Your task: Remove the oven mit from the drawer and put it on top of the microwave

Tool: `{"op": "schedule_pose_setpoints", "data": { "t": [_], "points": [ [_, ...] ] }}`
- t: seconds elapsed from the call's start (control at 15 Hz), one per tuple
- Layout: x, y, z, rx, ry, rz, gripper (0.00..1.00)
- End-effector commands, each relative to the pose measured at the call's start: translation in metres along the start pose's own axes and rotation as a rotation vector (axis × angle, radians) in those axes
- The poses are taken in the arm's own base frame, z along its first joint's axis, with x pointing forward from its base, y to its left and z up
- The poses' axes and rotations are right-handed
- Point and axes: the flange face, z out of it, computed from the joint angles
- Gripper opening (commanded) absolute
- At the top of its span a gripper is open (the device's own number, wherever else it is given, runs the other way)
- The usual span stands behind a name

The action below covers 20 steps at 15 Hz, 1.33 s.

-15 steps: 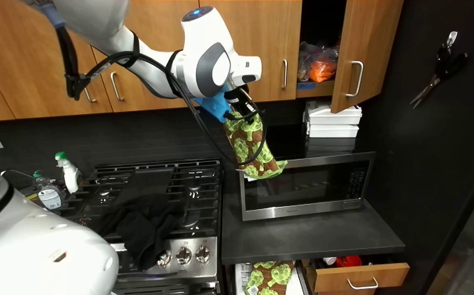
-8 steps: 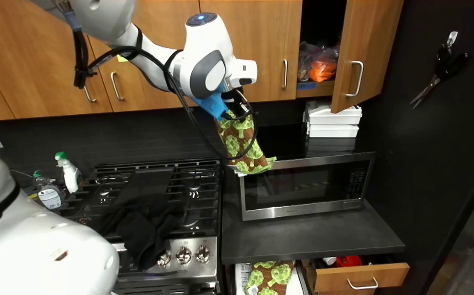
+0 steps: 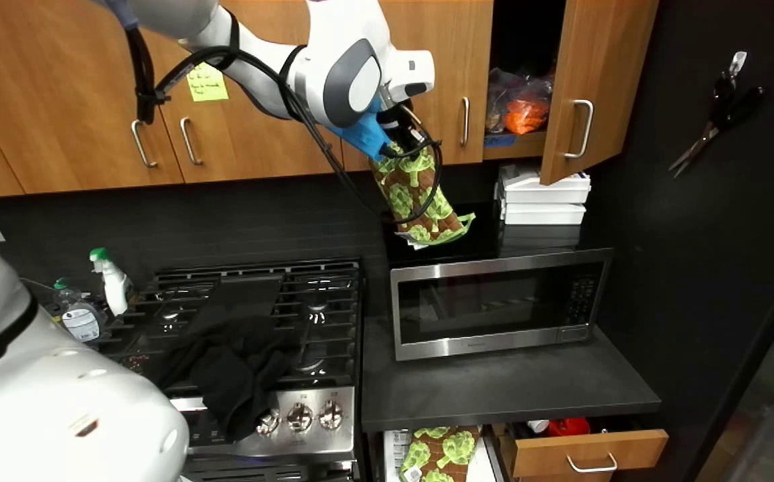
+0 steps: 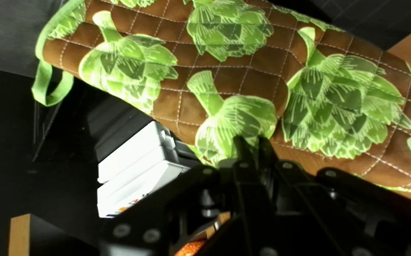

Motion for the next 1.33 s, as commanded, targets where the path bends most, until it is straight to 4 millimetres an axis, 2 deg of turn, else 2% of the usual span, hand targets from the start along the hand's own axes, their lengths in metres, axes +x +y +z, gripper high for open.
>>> {"op": "schedule_pose_setpoints", "data": {
  "t": [0.0, 0.33, 0.67, 0.73, 0.8, 1.07, 1.27],
  "points": [
    [0.009, -0.001, 0.016, 0.037, 0.003, 0.031, 0.02],
    [-0.013, -0.013, 0.043, 0.042, -0.015, -0.068, 0.02],
    [-0.02, -0.009, 0.06, 0.071, -0.013, -0.057, 0.02],
    [-0.021, -0.005, 0.063, 0.073, -0.021, -0.044, 0.33],
    [-0.024, -0.007, 0.061, 0.06, -0.035, -0.047, 0.11],
    [-0.024, -0.004, 0.063, 0.063, -0.032, -0.042, 0.33],
    [-0.024, -0.004, 0.063, 0.063, -0.032, -0.042, 0.33]
  ]
}}
